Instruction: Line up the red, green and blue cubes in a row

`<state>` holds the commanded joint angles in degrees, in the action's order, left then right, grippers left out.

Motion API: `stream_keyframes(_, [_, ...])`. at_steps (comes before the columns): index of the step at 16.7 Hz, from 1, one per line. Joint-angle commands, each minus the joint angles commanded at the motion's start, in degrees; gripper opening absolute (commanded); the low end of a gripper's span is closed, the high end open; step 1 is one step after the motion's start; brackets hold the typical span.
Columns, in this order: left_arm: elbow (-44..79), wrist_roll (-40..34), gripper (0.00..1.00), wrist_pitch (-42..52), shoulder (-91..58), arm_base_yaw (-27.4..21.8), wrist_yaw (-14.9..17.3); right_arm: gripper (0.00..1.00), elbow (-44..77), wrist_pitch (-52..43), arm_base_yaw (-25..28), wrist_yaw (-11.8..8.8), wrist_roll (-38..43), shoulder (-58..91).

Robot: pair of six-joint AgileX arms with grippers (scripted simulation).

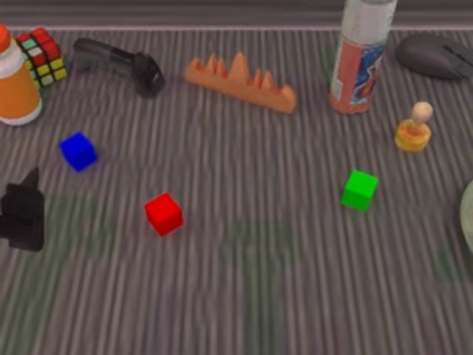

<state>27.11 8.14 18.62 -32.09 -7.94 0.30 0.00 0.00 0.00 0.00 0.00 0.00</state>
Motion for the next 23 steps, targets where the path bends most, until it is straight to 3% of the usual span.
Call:
stream_keyframes(13, [54.63,16.68,1.00,38.44,-73.28,-15.10,-0.31,1.00,0.00,0.00,0.00,0.00,0.00,0.00])
stream_keyframes(17, [62.61,19.18,1.00,44.04,-83.75,-17.50,-0.22,1.00,0.00,0.00,0.00,0.00,0.00,0.00])
stream_keyframes(23, [63.67,19.51,1.00,44.79,-85.19,-17.59,-0.21,1.00,0.00,0.00,0.00,0.00,0.00,0.00])
